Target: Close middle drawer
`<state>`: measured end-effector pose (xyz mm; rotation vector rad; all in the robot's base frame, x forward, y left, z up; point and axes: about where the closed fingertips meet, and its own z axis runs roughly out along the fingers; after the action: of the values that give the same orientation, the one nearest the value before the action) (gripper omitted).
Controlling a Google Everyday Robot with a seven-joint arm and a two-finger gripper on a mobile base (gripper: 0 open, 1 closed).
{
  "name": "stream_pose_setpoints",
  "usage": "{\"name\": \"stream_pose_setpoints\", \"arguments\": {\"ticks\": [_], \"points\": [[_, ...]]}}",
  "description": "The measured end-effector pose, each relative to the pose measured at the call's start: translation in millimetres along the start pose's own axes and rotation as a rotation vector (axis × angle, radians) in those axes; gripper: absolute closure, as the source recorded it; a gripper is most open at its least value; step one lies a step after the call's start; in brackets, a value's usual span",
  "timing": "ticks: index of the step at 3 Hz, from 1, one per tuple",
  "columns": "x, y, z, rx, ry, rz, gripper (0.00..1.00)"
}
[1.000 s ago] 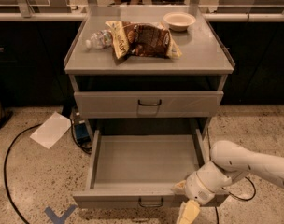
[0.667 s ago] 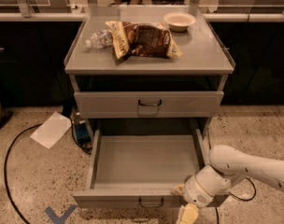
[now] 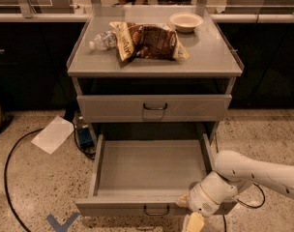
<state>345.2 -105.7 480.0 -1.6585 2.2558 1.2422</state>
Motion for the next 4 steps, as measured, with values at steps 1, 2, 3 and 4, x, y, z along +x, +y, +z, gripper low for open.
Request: {"name": "stream_pose_setpoints", "arguments": {"ticks": [1, 2, 3, 4], "points": [[0, 0, 0, -0.001, 0.001, 0.000, 0.00], [13, -24, 15, -0.035, -0.008, 0.036, 0.00], [14, -26, 16, -0.036, -0.010, 0.038, 0.00], [14, -30, 13, -0.024, -0.013, 0.037, 0.00]]}}
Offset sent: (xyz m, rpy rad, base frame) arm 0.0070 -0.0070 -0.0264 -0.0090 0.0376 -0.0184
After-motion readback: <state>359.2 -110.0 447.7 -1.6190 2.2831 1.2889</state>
